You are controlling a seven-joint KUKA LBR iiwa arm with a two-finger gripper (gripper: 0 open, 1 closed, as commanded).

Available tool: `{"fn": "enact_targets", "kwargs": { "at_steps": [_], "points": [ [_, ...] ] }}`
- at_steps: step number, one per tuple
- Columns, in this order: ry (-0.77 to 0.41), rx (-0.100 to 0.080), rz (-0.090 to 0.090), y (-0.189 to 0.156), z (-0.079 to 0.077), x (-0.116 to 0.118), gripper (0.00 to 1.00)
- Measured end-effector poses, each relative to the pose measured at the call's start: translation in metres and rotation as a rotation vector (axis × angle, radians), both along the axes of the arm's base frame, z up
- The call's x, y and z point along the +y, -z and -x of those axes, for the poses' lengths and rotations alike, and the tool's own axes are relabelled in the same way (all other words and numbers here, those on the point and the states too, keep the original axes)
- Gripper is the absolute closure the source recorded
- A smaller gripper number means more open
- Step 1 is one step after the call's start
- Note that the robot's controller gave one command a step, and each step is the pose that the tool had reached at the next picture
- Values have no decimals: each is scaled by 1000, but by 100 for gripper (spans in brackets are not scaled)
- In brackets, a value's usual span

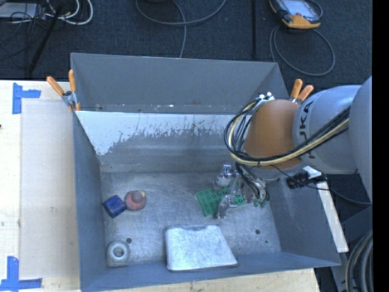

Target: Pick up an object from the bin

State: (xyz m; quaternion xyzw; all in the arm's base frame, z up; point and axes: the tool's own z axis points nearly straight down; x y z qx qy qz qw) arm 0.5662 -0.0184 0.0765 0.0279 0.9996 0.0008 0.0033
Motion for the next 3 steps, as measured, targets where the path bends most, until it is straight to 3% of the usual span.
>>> {"fn": "enact_targets", "kwargs": {
  "at_steps": [1, 2, 3],
  "points": [
    [1, 2, 1, 2, 1, 0, 0],
    [0, -10, 1, -1, -2, -1, 100],
    [-63, -1, 1, -135, 6, 18, 100]
  ]
}}
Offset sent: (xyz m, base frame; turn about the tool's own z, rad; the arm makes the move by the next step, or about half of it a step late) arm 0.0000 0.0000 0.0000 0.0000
